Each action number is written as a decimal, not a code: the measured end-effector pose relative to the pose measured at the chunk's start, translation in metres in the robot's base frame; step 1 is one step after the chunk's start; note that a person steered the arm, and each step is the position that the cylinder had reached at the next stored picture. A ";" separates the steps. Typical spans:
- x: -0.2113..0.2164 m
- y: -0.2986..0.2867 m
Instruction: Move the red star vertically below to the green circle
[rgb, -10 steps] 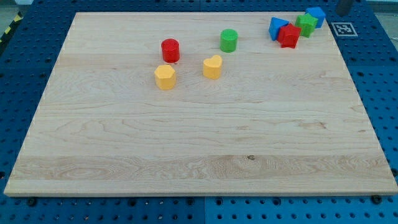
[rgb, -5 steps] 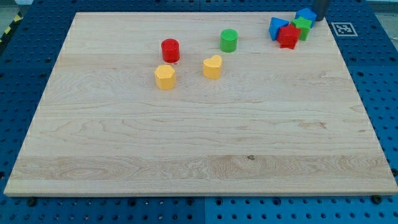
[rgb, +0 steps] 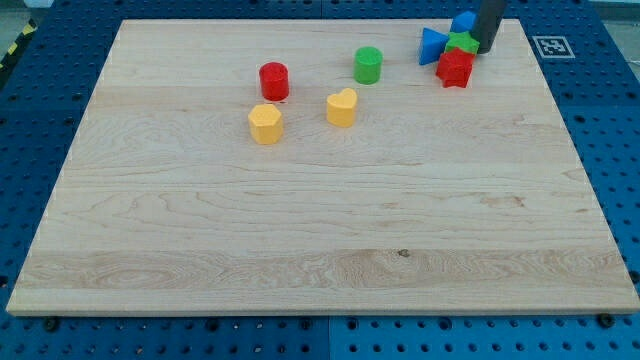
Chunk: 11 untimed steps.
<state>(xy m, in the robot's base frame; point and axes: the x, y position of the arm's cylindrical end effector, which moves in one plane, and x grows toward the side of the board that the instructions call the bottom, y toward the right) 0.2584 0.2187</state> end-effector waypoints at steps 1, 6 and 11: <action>0.021 -0.001; 0.008 -0.011; 0.097 -0.044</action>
<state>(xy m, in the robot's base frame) 0.3555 0.1742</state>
